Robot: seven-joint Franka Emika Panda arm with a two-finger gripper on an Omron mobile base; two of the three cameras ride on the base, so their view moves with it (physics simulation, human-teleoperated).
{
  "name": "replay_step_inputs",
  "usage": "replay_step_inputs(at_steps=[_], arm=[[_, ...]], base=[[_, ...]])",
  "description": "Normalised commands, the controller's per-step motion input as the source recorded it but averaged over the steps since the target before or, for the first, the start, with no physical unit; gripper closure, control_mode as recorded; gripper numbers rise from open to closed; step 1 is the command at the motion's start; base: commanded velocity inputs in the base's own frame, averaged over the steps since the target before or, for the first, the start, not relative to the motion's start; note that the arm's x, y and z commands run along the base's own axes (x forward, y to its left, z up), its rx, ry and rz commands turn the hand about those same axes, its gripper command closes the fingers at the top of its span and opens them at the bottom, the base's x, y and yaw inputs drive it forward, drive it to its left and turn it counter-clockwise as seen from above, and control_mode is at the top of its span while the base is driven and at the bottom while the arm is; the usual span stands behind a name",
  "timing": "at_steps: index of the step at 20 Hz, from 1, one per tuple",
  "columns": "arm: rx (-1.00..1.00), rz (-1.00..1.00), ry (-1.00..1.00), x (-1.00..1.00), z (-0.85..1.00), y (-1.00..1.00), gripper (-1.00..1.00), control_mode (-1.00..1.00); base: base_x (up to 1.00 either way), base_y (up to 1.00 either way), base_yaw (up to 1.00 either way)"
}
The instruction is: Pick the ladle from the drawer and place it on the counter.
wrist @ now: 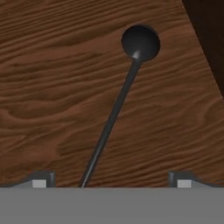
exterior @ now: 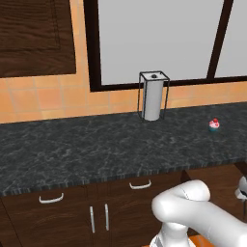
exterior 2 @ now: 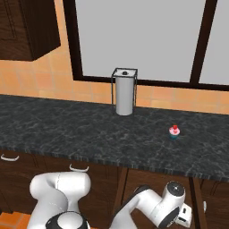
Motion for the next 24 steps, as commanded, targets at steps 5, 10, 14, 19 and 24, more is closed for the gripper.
replay_step_inputs(at_steps=[5,10,14,19,24], arm=[[-0.01,0.0,0.0,0.17,-0.06,-0.03,-1.0,-1.0],[-0.01,0.0,0.0,0.09,-0.08,0.05,-1.0,-1.0],[0.0,0.0,0.05,0.01,-0.24,0.0,-1.0,-1.0],[0.0,0.0,0.1,0.0,-0.28,0.01,-1.0,-1.0],[0.0,0.0,0.09,0.0,-0.1,0.02,-1.0,-1.0]], base=[[0.0,0.0,0.0],[0.0,0.0,0.0],[0.0,0.0,0.0],[0.0,0.0,0.0],[0.0,0.0,0.0]])
